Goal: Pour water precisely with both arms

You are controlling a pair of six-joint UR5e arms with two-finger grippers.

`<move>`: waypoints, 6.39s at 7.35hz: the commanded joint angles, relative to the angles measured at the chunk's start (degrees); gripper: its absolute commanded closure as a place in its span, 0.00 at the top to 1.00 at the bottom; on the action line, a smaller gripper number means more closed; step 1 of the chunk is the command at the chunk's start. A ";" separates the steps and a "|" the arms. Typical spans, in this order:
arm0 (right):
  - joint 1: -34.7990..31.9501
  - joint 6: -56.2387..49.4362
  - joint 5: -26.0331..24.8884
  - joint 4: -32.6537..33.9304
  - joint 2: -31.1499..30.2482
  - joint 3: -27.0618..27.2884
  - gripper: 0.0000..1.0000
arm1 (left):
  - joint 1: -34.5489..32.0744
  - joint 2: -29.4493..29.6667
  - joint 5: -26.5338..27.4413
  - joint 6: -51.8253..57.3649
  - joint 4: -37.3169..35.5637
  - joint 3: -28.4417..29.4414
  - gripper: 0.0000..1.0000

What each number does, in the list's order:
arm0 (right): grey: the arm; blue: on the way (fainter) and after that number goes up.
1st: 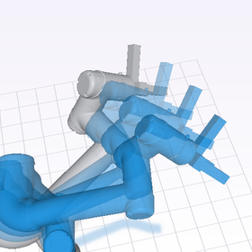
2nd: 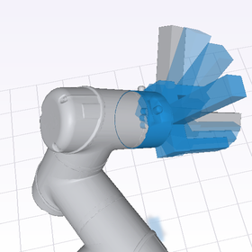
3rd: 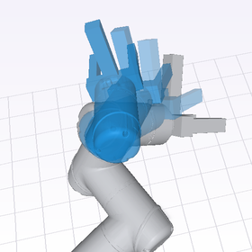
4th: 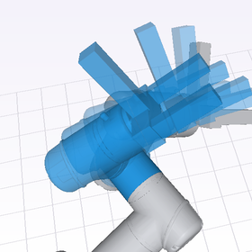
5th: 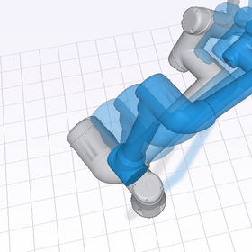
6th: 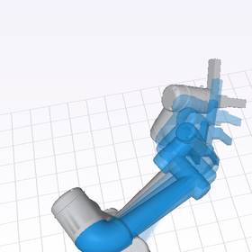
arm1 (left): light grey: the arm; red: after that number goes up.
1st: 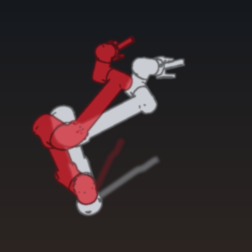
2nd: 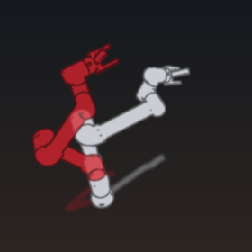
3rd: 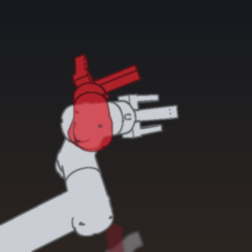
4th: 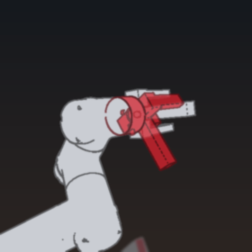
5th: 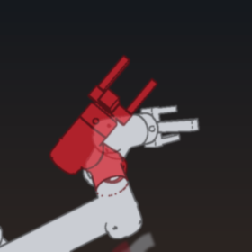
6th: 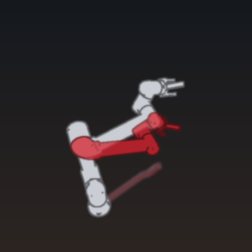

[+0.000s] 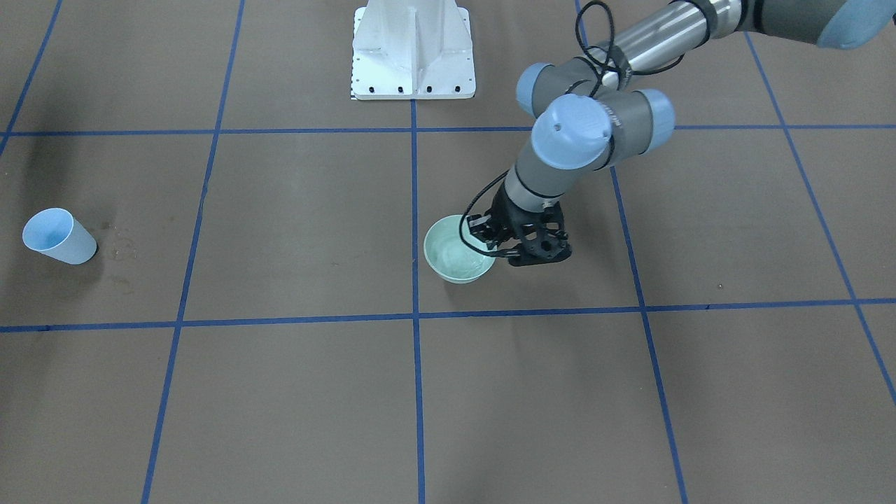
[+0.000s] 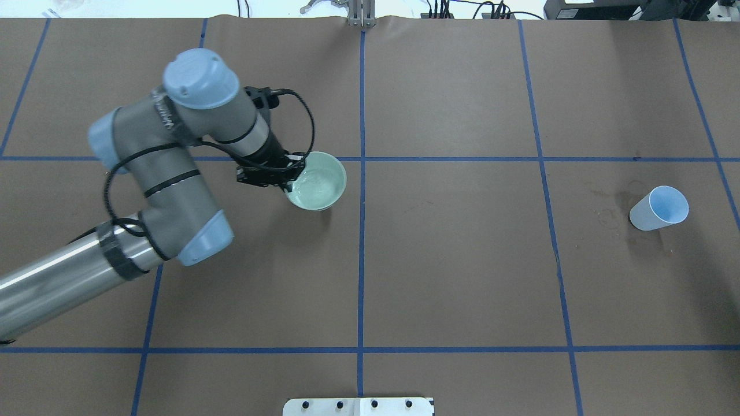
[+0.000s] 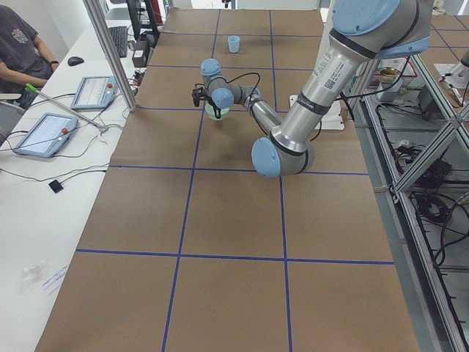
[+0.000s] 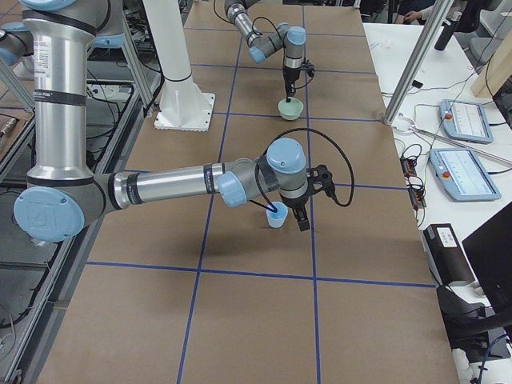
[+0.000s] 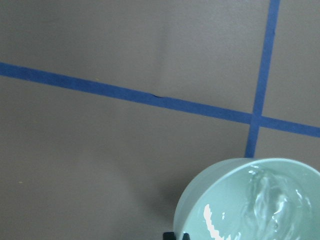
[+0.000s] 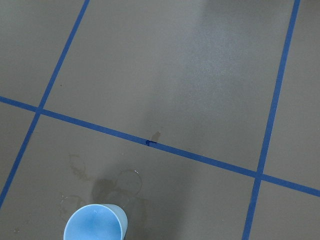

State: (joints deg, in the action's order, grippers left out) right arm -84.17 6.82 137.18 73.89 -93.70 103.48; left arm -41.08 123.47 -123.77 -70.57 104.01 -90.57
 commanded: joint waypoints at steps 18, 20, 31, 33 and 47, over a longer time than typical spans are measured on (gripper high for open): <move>0.76 0.82 -1.04 6.87 3.96 -0.47 0.99 | -41.24 -36.81 -12.20 56.27 -6.58 -17.62 1.00; 0.76 0.82 -0.95 6.97 3.88 -0.65 0.99 | -42.24 -37.07 -12.11 58.35 -8.03 -16.84 1.00; -1.35 0.56 -2.27 6.79 -0.69 -4.16 0.99 | -44.26 -42.87 -15.69 57.65 -7.95 -16.83 1.00; -1.44 1.08 -1.92 6.97 0.09 -4.34 0.99 | -44.35 -44.44 -16.07 57.74 -7.60 -19.79 1.00; -2.58 0.38 -1.13 13.82 1.68 -3.55 0.99 | -44.26 -46.83 -17.38 57.56 -8.03 -14.99 1.00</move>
